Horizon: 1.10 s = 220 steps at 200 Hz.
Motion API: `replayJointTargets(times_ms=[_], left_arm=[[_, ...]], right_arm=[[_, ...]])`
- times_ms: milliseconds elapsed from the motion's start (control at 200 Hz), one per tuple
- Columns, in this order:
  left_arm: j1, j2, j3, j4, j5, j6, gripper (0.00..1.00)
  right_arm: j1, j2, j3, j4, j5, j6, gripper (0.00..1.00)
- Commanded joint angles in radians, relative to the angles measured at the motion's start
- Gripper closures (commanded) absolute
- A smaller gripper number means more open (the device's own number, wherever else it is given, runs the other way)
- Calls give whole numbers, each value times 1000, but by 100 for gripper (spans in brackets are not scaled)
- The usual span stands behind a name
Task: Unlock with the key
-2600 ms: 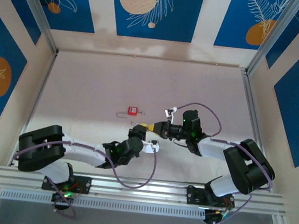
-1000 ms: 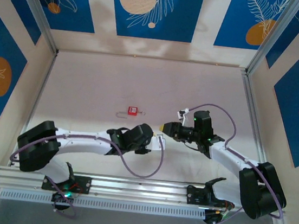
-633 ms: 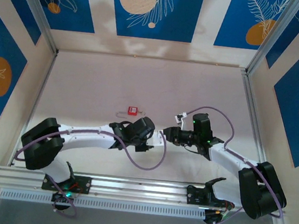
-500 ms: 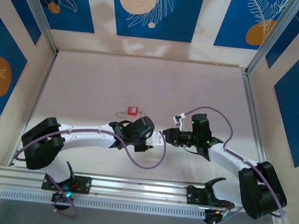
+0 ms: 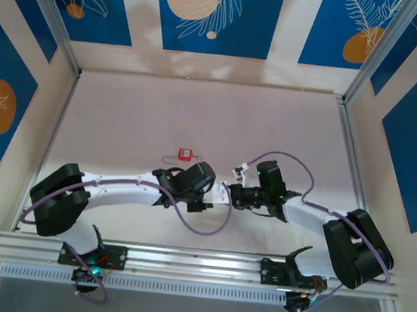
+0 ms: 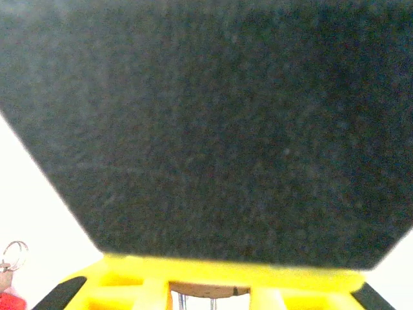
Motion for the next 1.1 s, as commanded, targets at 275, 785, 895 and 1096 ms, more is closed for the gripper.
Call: replayJointTargets(times_ms=[275,785,895,1096], left_arm=[[8,-17,41,6,34,-27,74],[7,-40,50,-12,6,-25,61],[7,-57,47,-15,-16,-23,45],[1,-146,16,5,-76,-9,8]], right_arm=[[49,82,56,90,-5,17,70],[53,51,70,64,23,1,94],[46,44,88,38,26,-8,94],[26,43,134,-2,29,-21,96]])
